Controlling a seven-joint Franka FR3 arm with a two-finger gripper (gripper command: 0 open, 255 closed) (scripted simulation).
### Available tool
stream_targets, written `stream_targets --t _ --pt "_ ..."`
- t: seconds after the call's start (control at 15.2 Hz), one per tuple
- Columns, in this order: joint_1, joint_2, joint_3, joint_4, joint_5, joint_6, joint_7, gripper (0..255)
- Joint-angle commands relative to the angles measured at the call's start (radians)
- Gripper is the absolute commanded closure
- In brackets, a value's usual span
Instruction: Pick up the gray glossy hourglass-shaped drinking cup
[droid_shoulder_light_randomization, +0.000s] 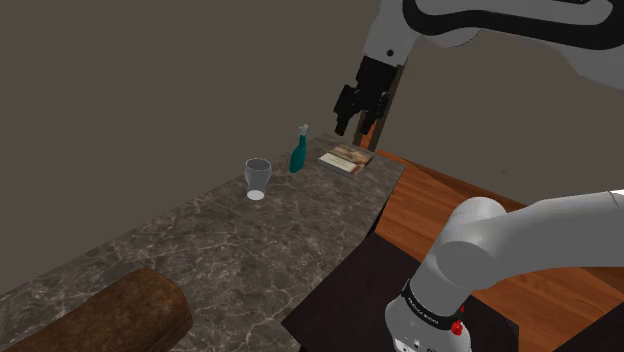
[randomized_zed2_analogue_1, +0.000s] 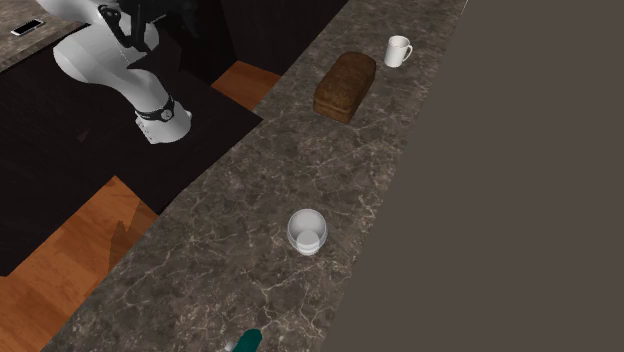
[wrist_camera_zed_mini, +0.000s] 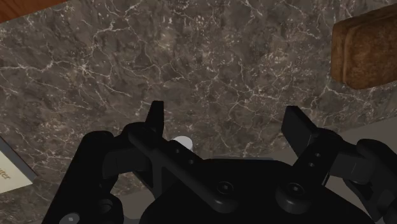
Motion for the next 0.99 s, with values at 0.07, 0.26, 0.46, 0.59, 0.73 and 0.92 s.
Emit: stream_targets --t 0.07,0.26,0.46,0.59,0.73,0.92 --pt "-0.001 0.03 -0.004 -0.002 -0.006 0.029 -0.011 0" --pt "-0.005 0.127 -0.016 0.001 -0.022 0.113 -0.044 0" --pt "-0.009 0.231 -0.027 0.017 -0.036 0.192 -0.075 0" --pt "-0.011 0.303 -0.034 0.034 -0.044 0.242 -0.094 0" --pt "-0.013 0.377 -0.04 0.057 -0.051 0.288 -0.112 0" --pt "-0.016 0.491 -0.05 0.101 -0.061 0.349 -0.139 0"
